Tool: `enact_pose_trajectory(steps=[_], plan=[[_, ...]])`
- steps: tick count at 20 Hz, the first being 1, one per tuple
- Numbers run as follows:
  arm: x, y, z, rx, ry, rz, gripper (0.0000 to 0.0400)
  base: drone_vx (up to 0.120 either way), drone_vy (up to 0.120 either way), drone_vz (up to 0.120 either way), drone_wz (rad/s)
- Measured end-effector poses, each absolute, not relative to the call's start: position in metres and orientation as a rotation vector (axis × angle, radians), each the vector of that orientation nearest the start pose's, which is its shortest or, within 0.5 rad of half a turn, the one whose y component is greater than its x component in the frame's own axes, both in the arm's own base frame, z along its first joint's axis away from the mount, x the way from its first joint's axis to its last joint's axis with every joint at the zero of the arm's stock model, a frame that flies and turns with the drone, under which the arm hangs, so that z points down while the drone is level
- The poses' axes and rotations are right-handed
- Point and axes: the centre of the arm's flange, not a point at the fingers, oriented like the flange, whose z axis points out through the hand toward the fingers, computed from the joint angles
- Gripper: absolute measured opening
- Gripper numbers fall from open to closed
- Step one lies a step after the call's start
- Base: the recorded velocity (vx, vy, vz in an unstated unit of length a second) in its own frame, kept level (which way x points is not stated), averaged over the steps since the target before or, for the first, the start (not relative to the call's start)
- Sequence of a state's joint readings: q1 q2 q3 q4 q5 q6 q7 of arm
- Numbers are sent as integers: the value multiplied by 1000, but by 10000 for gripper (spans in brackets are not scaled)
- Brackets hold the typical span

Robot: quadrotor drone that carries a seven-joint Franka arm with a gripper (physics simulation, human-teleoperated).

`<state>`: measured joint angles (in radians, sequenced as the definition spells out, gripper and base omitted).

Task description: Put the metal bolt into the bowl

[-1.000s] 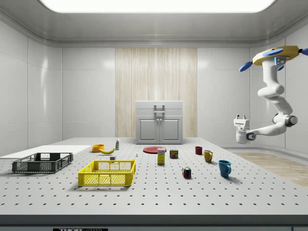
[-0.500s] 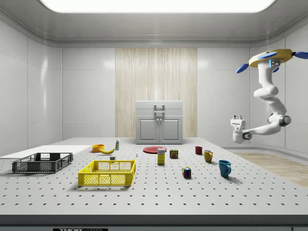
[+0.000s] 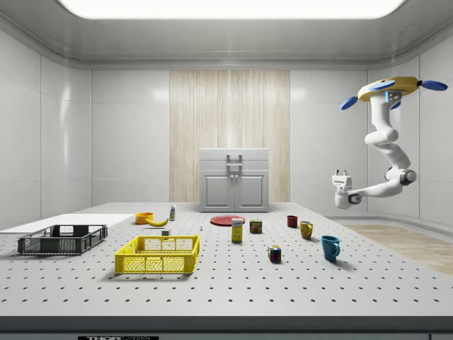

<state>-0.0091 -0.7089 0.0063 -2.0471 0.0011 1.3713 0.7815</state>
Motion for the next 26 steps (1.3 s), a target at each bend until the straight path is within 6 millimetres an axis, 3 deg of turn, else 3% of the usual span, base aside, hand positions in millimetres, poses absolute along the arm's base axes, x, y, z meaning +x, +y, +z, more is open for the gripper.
enact_pose_trajectory(steps=[7, 19, 26], plan=[[303, 1, 691, -2897, 1200, -62, 400, 120, -114, 0, 0], [302, 8, 691, -2950, 1223, -118, 400, 120, 0, 0, 0], [301, 25, 688, -3092, 1283, -246, 400, 120, 0, 0, 0]])
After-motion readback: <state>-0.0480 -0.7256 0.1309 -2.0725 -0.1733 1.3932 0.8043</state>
